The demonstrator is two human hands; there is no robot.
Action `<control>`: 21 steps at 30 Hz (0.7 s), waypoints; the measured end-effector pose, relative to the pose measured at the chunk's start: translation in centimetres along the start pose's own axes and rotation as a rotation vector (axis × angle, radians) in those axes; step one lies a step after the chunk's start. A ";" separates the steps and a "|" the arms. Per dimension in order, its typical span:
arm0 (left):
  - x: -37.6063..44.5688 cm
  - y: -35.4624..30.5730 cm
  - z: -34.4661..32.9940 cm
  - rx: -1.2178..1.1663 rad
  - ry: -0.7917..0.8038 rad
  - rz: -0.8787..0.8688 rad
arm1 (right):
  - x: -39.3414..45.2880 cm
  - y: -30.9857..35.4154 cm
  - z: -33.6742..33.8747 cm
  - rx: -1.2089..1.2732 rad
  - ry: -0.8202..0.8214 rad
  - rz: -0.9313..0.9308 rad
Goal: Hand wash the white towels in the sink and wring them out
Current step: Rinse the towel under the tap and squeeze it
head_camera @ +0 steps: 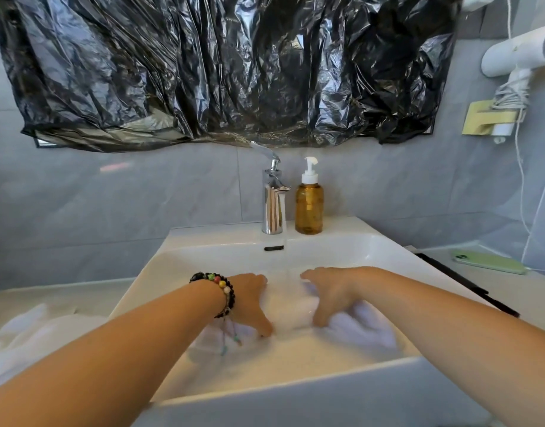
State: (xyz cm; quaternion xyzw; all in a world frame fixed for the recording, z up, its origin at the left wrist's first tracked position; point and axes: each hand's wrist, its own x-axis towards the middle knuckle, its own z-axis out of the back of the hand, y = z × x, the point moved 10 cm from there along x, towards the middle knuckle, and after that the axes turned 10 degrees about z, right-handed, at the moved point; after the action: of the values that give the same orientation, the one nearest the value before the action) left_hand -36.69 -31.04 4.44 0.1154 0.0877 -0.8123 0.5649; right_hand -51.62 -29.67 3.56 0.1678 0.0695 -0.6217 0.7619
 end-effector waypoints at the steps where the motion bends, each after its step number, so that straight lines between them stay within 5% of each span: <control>1: 0.3 -0.2 0.4 0.001 -0.044 -0.007 | 0.3 0.2 0.1 -0.005 -0.034 0.021; 8: 1.2 -0.5 1.4 -0.213 -0.075 -0.011 | 0.5 1.3 2.7 0.078 -0.333 0.159; 12: -0.4 0.5 5.5 -0.816 -0.181 -0.106 | -1.9 1.0 6.0 0.437 -0.561 0.237; 14: -0.8 0.6 6.9 -1.136 -0.220 -0.148 | -2.0 2.5 6.2 0.669 -0.496 0.333; 17: -0.7 -1.2 6.4 -1.466 -0.115 -0.220 | -1.6 5.3 5.9 0.938 -0.375 0.469; 21: -1.1 -3.0 6.0 -1.590 0.091 -0.349 | -1.0 3.6 6.1 1.255 -0.550 0.335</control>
State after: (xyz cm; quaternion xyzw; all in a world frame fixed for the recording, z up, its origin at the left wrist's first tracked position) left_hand -39.67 -30.72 10.57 -0.3026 0.6777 -0.5780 0.3393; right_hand -48.93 -30.26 10.20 0.4208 -0.5241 -0.4386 0.5965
